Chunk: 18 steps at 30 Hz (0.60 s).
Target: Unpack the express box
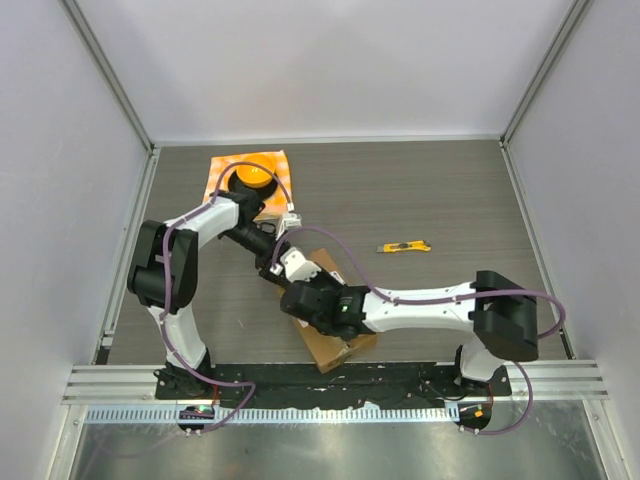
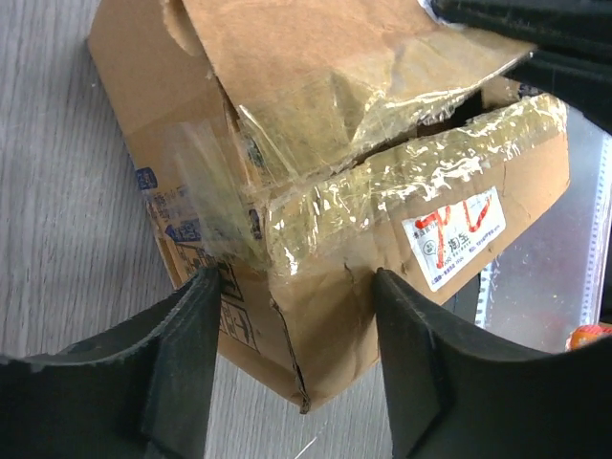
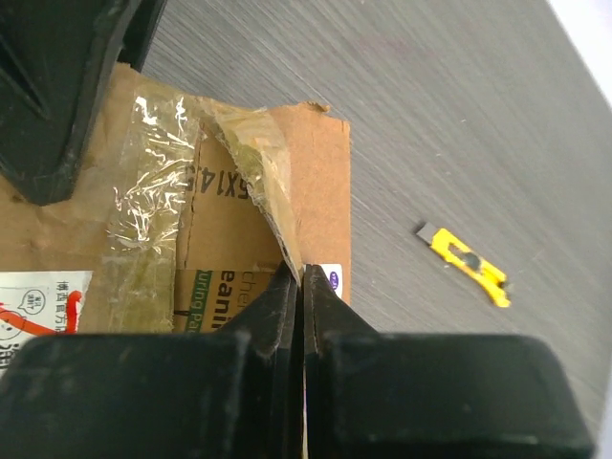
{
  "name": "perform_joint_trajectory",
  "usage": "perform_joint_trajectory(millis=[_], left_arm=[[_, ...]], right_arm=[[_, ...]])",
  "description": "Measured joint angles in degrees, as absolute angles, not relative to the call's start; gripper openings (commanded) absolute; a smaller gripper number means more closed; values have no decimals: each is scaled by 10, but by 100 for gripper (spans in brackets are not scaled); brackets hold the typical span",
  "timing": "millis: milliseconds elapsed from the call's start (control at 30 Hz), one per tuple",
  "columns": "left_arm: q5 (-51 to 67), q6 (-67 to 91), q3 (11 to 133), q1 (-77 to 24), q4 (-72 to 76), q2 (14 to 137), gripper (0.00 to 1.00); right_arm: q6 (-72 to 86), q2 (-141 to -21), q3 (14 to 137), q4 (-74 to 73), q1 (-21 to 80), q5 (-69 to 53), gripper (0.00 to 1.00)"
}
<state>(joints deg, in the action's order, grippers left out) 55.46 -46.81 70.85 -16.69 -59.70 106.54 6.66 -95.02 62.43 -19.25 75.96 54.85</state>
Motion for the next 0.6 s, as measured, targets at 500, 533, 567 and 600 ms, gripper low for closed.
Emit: perform_joint_trajectory(millis=[500, 533, 567, 600], left_arm=[[565, -484, 724, -190, -598, 1074, 49], [567, -484, 723, -190, -597, 1074, 50], [568, -484, 722, -190, -597, 1072, 50], [570, -484, 722, -190, -596, 1071, 49]], right_arm=[[167, -795, 522, -137, 610, 278, 1], [172, -789, 517, -133, 603, 265, 1], [180, -781, 508, -126, 593, 247, 1], [188, -772, 499, -119, 581, 229, 1]])
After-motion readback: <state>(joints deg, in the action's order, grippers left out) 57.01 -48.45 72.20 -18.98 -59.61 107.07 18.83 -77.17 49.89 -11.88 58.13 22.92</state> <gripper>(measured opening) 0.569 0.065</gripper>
